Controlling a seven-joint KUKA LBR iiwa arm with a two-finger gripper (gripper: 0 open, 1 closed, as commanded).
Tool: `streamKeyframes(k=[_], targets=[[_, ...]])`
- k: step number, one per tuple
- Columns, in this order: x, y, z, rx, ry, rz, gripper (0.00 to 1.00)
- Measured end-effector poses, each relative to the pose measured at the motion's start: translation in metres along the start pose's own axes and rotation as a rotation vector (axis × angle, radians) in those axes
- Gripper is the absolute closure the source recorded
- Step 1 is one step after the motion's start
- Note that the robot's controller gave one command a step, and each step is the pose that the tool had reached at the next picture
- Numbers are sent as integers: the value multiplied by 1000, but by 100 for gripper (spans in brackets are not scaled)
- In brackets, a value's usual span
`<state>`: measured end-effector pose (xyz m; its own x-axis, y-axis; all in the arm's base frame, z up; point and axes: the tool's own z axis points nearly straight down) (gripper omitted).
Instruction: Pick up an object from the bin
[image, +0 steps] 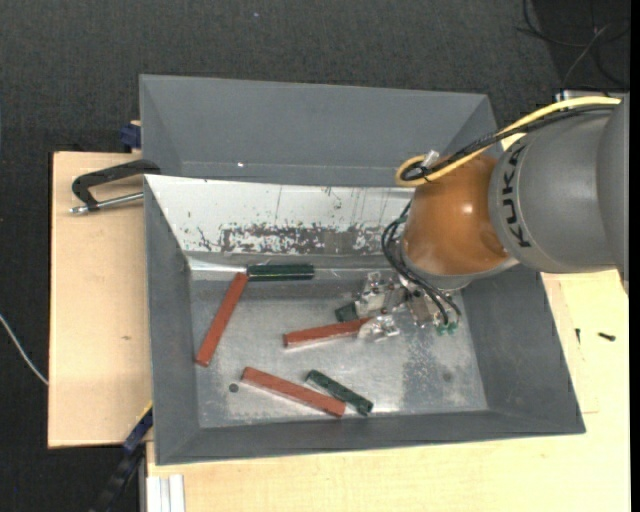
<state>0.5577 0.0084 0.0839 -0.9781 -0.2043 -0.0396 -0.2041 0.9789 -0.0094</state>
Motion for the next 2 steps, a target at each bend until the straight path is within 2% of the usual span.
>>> streamKeyframes(k=[1,2], targets=[[0,0,0,0,1,0,100],[-14,12,-195,-8,23,-23,100]])
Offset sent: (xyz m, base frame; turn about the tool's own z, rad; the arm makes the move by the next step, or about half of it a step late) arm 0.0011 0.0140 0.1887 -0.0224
